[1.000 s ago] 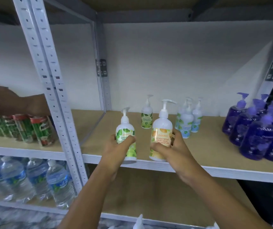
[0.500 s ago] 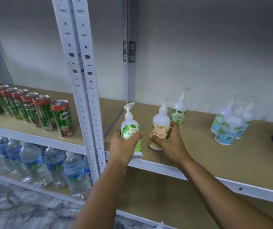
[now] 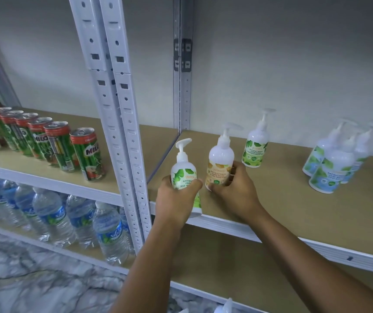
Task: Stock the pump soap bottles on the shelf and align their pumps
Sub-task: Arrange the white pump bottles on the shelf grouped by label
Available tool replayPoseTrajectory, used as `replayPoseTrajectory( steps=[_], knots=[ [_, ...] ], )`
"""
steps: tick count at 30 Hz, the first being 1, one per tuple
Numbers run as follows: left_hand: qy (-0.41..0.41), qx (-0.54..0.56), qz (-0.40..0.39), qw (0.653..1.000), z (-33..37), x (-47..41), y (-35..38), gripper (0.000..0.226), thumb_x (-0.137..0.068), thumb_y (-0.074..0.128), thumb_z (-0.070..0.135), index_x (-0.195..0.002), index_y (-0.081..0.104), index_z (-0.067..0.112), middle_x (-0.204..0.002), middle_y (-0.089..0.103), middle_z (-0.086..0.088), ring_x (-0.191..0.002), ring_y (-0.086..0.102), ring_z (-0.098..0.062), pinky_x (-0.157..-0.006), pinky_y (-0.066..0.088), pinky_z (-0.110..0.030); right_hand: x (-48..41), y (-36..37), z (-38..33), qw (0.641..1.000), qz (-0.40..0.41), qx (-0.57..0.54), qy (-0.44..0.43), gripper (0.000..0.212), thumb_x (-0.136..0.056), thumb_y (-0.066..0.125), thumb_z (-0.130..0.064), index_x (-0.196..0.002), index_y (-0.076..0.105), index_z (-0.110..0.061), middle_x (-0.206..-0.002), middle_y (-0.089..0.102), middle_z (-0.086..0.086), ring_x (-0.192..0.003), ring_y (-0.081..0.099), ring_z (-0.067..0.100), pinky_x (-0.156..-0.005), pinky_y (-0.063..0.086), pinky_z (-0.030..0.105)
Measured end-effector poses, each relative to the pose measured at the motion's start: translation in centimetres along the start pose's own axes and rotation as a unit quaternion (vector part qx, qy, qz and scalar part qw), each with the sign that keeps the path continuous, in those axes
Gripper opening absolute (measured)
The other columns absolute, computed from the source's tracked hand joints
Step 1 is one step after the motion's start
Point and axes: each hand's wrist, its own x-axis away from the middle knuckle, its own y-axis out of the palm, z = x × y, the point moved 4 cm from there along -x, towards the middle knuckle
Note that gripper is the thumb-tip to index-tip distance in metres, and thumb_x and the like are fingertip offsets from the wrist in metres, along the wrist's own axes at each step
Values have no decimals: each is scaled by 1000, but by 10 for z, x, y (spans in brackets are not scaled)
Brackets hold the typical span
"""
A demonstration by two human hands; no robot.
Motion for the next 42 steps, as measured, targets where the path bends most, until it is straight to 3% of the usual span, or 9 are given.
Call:
replayPoseTrajectory(
  steps=[7,12,18,23,31,36,39,42],
  knots=[
    [32,-12,30,999,5,-4,-3,32,-77,80,37,-97,63,18,-84,71,-2,-73,71,-16,-67,61,-37,-51,21,-3,999,-17,27,7,56,-75,84,-18,-113,43,-24,-109,60,-8,-97,60,12,-69,44,17],
    [68,-16,29,997,16,-6,-1,30,-78,79,39,-95,64,19,-79,70,1,-65,67,-10,-60,56,-28,-85,35,0,999,-8,53,4,60,-75,84,-23,-123,50,-13,-115,64,-1,-97,61,16,-78,44,27],
    [53,-13,27,998,12,-10,-1,29,-77,80,39,-92,64,19,-76,70,2,-62,67,-10,-61,58,-31,-114,46,3,997,-12,80,11,62,-77,83,-24,-127,49,-10,-124,64,5,-111,62,25,-83,45,30],
    [38,-18,30,999,6,-14,-3,31,-76,81,40,-93,64,20,-78,71,1,-70,71,-17,-72,62,-42,-128,49,3,996,-15,87,20,65,-75,86,-27,-125,50,-10,-124,65,4,-111,63,24,-84,46,30],
    [37,-36,30,998,6,-12,-3,34,-76,80,42,-94,64,19,-79,71,1,-71,71,-15,-72,62,-40,-138,54,5,995,-15,97,19,62,-74,85,-26,-124,51,-9,-121,65,5,-109,63,25,-81,45,30],
    [39,-14,22,999,13,-10,3,34,-76,80,40,-95,65,17,-81,72,-3,-73,72,-20,-74,62,-44,-121,37,5,994,-30,92,47,84,-79,81,-36,-142,39,-1,-136,53,12,-120,56,28,-91,46,33],
    [47,-16,4,999,17,-5,13,32,-79,79,39,-96,63,17,-82,71,-2,-73,70,-18,-71,60,-39,-87,4,8,990,-29,137,17,65,-85,74,-36,-136,50,-3,-135,56,13,-121,56,27,-101,46,39],
    [56,-8,-21,998,21,4,29,37,-79,80,36,-104,59,18,-88,70,-1,-74,70,-15,-62,56,-28,-42,-40,18,981,-40,192,-17,47,-87,71,-40,-125,63,-13,-129,59,5,-117,58,18,-102,44,32]
  ],
)
